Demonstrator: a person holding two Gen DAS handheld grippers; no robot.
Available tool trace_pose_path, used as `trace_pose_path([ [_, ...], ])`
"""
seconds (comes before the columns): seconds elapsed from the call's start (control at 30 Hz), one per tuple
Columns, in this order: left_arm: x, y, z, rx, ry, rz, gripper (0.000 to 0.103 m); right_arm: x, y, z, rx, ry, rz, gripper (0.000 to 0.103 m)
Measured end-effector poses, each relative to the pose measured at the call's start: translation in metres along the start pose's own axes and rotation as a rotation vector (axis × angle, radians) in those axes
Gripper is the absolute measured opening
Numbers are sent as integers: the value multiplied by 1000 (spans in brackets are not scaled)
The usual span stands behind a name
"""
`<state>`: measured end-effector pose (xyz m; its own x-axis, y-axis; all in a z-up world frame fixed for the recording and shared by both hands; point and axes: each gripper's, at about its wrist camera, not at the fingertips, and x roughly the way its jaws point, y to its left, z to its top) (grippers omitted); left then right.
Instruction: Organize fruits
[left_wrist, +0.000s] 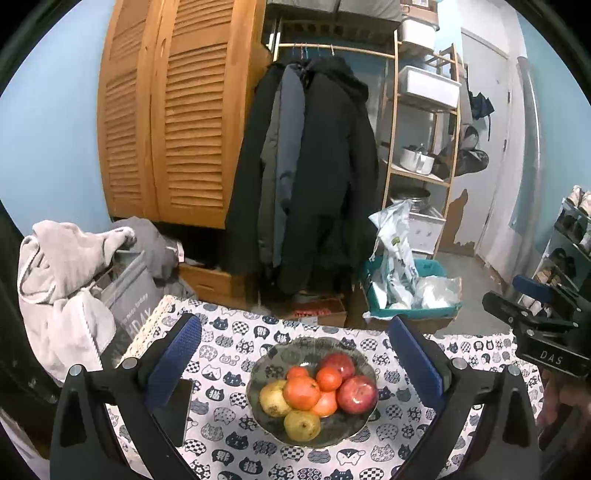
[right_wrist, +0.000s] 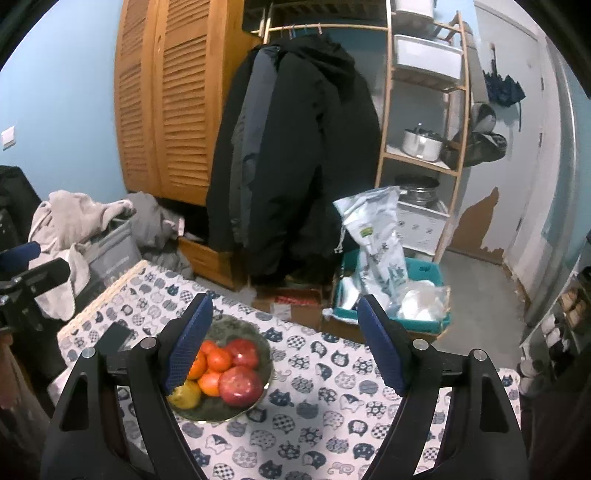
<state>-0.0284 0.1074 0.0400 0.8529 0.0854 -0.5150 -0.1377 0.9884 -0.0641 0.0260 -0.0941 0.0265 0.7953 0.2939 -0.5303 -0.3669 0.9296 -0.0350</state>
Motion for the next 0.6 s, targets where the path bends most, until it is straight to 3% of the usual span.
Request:
trace_pose_path([
  [0.6,-6,-19,2,36,-40,9,102,-10,-14,-8,3,-29,-37,80],
])
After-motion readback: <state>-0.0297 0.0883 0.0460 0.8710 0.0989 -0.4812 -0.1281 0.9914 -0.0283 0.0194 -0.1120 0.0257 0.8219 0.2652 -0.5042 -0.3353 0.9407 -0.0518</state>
